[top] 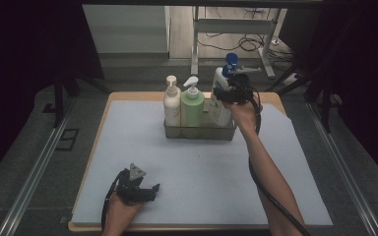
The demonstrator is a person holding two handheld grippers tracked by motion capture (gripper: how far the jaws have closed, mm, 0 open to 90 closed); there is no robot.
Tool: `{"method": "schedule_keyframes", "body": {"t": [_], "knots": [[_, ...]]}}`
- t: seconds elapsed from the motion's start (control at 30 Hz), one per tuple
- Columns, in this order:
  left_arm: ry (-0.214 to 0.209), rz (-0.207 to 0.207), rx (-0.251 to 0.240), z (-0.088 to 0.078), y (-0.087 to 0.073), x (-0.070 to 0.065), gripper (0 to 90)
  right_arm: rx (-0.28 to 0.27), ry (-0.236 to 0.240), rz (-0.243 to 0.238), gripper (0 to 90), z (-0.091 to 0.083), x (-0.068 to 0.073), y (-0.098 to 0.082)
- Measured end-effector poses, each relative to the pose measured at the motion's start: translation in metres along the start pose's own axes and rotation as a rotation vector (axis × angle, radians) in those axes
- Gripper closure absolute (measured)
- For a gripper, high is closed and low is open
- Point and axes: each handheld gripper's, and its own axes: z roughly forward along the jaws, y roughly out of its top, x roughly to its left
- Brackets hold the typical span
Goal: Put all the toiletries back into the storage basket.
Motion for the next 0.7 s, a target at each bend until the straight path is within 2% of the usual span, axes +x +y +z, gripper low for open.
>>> {"method": "schedule_keyframes", "body": {"t": [0.17,0.7], "knots": [[0.000,0.002,0.002,0.000,0.000,0.000,12.3,0.015,-0.013,-0.008,40.5,0.007,-0.001,-0.007],[0.000,0.002,0.002,0.000,0.000,0.000,12.3,0.041,-0.002,-0.016,40.5,0.013,0.004,-0.024]]}}
